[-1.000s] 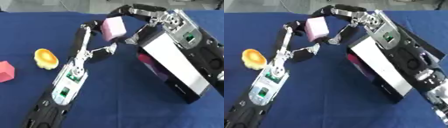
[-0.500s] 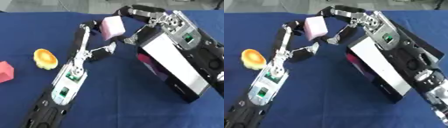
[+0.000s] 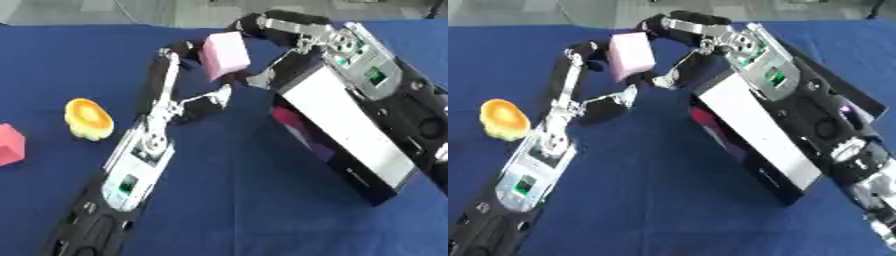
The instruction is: Pick up the objects with one hand, pass them to the other hand, and then place them into the box on the other side of the table.
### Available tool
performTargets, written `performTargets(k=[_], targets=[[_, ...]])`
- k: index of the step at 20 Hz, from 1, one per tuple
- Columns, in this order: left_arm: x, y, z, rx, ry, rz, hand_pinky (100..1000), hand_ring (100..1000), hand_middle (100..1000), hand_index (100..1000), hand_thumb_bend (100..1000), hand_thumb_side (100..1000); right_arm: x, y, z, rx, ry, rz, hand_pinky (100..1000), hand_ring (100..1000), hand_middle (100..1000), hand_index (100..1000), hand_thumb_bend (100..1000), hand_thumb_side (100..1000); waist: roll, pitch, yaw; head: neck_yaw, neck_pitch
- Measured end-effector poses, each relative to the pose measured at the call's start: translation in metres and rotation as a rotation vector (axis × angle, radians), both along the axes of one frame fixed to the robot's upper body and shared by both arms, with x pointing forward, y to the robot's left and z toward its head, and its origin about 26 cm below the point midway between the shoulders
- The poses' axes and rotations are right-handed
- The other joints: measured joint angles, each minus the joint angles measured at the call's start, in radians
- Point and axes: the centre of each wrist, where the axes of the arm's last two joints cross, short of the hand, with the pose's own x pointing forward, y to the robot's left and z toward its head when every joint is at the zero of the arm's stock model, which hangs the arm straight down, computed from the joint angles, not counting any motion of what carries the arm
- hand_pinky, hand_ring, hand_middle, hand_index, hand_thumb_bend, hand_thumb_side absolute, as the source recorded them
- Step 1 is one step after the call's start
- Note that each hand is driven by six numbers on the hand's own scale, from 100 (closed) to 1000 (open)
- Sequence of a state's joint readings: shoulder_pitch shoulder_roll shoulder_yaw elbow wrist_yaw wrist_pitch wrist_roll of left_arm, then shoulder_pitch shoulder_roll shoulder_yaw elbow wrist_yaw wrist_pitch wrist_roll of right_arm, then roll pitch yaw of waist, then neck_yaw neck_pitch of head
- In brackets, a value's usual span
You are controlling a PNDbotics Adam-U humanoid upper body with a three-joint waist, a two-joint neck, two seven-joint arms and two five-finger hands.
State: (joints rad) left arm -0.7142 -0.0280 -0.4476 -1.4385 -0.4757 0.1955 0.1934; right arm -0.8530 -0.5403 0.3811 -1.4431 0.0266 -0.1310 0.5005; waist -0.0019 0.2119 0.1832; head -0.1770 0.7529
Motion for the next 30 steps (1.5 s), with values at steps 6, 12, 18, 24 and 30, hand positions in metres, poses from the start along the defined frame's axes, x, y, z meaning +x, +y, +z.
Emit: performTargets(k=[6, 12, 18, 24, 30], targets=[[-0.0009, -0.0006, 0.0007, 0.007, -0.001, 0.0, 794, 834, 659, 792, 340, 100, 0.0, -0.001, 0.0004, -0.002, 0.013, 0.006, 983, 860, 601, 702, 100, 100, 0.0, 0.0, -0.001, -0.001, 0.0], [-0.0012, -0.0007, 0.0007, 0.013, -0.026, 0.034, 810, 868, 703, 863, 612, 229, 0.0, -0.0028, 0.0017, 0.002, 0.018, 0.008, 983, 858, 590, 695, 100, 100, 0.0, 0.0, -0.004, -0.003, 0.0], [-0.0014, -0.0019, -0.0012, 0.028, -0.038, 0.069, 819, 881, 714, 871, 691, 272, 0.0, -0.004, 0.0029, 0.006, 0.017, 0.005, 981, 854, 582, 689, 100, 100, 0.0, 0.0, -0.01, -0.003, 0.0], [-0.0017, -0.0023, -0.0016, 0.037, -0.04, 0.075, 823, 885, 716, 868, 724, 263, 0.0001, -0.0053, 0.0037, 0.01, 0.014, -0.001, 980, 852, 578, 687, 100, 100, 0.0, 0.0, -0.017, -0.007, 0.0], [-0.002, -0.0023, -0.0012, 0.043, -0.048, 0.072, 832, 891, 724, 870, 793, 253, 0.0001, -0.0056, 0.0039, 0.015, 0.013, -0.008, 978, 850, 573, 684, 100, 100, 0.0, 0.0, -0.02, -0.007, 0.0]])
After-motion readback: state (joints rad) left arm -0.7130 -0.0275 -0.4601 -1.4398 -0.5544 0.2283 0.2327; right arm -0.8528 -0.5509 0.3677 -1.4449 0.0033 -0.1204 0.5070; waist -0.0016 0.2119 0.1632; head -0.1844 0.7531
